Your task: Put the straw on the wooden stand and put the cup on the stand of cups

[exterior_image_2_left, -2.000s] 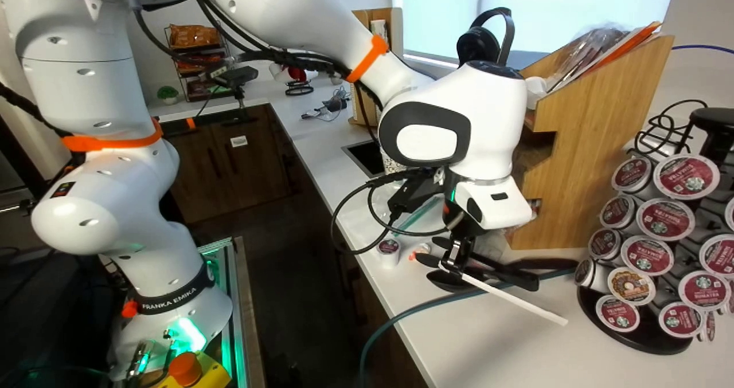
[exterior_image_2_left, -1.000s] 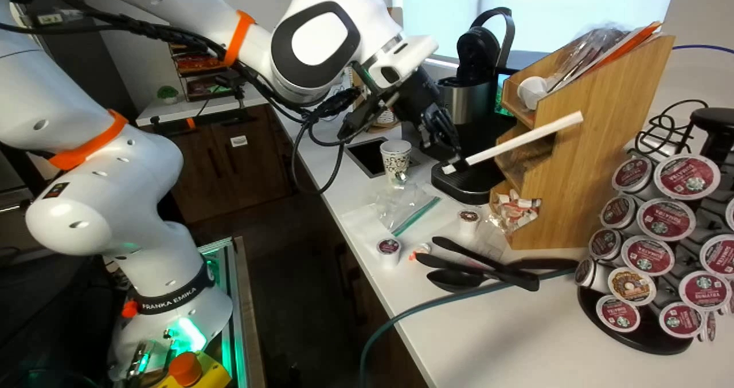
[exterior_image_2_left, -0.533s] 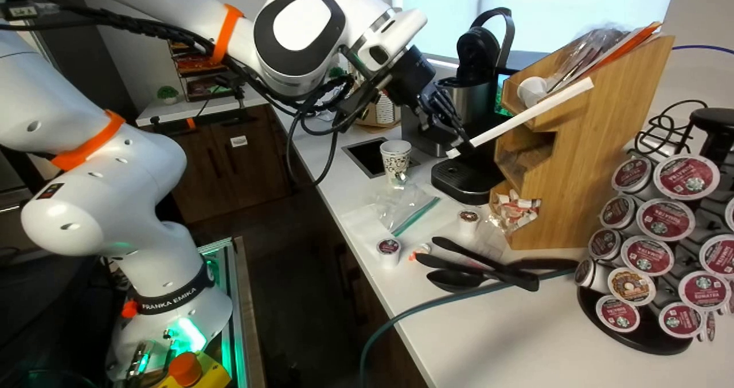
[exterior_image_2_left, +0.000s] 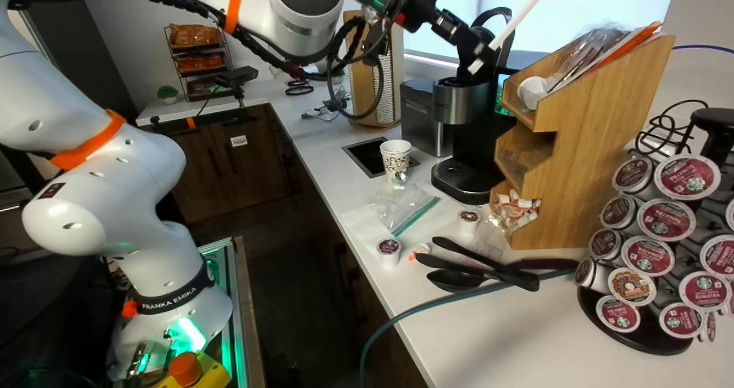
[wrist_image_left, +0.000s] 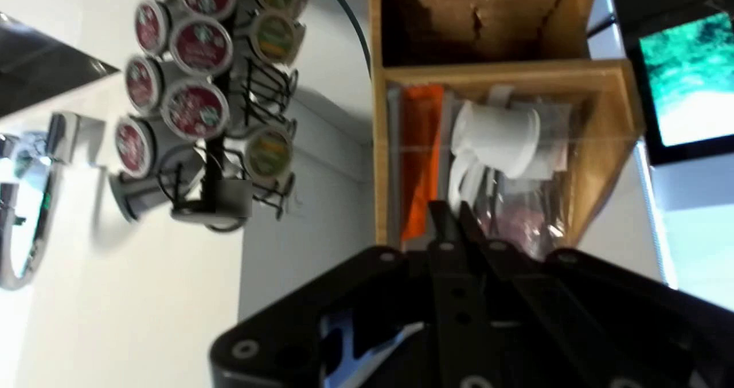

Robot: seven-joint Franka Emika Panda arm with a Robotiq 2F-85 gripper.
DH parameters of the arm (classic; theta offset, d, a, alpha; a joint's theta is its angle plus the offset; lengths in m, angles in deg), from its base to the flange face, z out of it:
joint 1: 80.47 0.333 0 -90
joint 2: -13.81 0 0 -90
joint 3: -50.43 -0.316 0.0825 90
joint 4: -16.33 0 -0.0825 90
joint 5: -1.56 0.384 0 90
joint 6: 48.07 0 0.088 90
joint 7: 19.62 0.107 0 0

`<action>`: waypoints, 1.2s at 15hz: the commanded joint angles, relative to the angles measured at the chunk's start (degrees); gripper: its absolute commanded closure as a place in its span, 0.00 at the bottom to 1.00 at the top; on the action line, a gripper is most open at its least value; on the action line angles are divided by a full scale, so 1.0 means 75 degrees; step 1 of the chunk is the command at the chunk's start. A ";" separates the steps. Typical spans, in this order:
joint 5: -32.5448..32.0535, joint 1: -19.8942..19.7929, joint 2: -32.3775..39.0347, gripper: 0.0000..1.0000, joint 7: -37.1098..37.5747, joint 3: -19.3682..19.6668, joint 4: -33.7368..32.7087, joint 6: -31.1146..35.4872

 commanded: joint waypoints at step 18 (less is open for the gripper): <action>-0.3529 -0.0676 0.3636 0.99 0.1903 -0.0607 -0.3886 -0.0081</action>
